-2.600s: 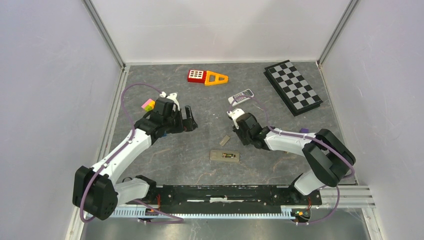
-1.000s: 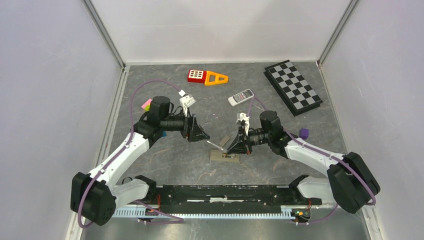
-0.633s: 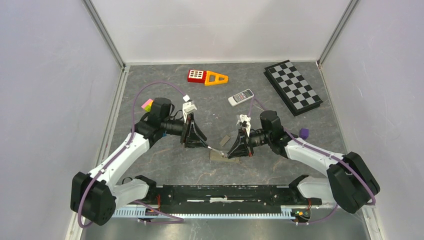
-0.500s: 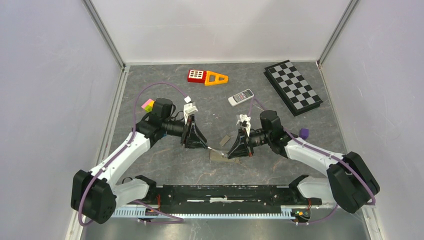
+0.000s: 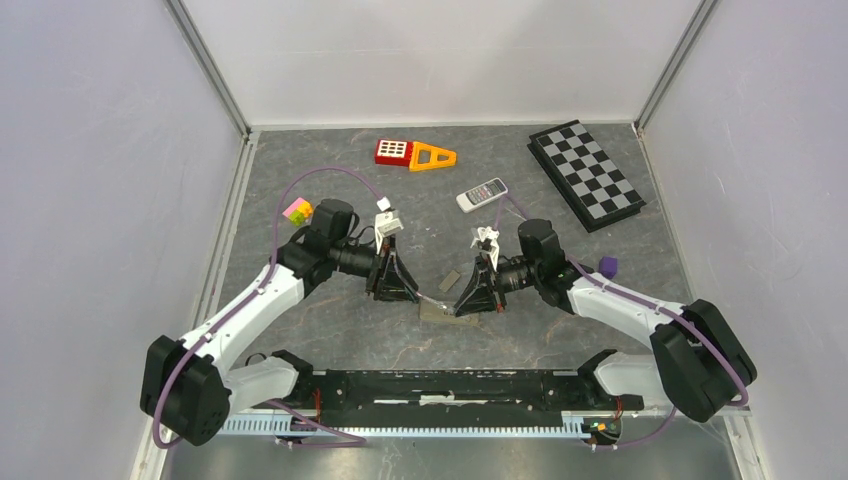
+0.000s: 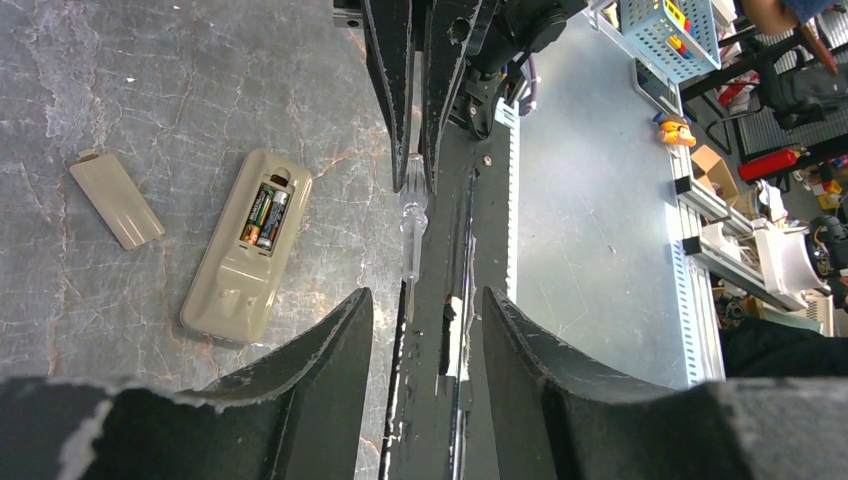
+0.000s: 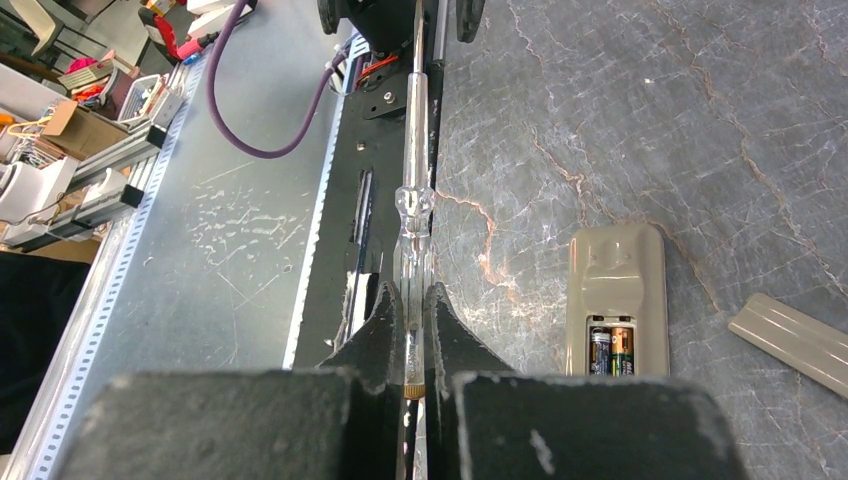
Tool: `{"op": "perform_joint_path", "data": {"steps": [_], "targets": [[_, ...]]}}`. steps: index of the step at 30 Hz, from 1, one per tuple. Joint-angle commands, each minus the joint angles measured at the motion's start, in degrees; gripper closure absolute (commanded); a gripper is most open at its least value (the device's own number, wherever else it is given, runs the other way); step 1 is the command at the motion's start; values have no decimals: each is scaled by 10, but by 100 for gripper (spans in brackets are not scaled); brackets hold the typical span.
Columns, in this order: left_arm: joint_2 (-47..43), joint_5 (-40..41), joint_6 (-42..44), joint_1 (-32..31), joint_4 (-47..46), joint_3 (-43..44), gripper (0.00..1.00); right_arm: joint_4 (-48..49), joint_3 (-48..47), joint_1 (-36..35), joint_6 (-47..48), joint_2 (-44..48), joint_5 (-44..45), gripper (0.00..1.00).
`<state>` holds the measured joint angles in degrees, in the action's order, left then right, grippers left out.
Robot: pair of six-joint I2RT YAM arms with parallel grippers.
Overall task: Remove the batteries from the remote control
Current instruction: Pick up the screwdriver from the center of the board.
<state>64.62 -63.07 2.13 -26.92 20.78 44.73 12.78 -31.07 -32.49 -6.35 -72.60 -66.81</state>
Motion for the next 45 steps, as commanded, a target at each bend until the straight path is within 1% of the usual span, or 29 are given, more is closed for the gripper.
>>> {"op": "perform_joint_path", "data": {"steps": [1,4,13,15,20,26,30,32,35,42,45], "targets": [[-12,7,-7,-7,-53,-7,49,11,-25,2,-7,-3,-1,100],[-13,1,-42,-7,-94,-18,52,12,-26,2,-10,-6,-1,100],[-5,-7,-62,-8,-94,-17,63,11,-23,2,-14,1,-2,100],[0,-12,-66,-8,-93,-16,63,11,-22,2,-13,3,0,100],[2,-7,-61,-17,-93,-18,63,11,-23,1,-15,4,1,100],[3,12,-44,-27,-73,-16,67,12,-22,1,-14,6,-2,100],[5,30,-24,-33,-38,-6,74,13,-20,2,-9,6,3,100],[6,37,6,-35,-5,4,74,12,-18,1,-9,8,1,100],[6,58,26,-35,19,11,68,13,-15,1,-8,10,0,100],[5,65,23,-36,13,14,67,13,-12,2,-8,6,-7,100],[4,65,8,-36,-8,11,56,13,-10,1,-8,6,-9,100]]}}
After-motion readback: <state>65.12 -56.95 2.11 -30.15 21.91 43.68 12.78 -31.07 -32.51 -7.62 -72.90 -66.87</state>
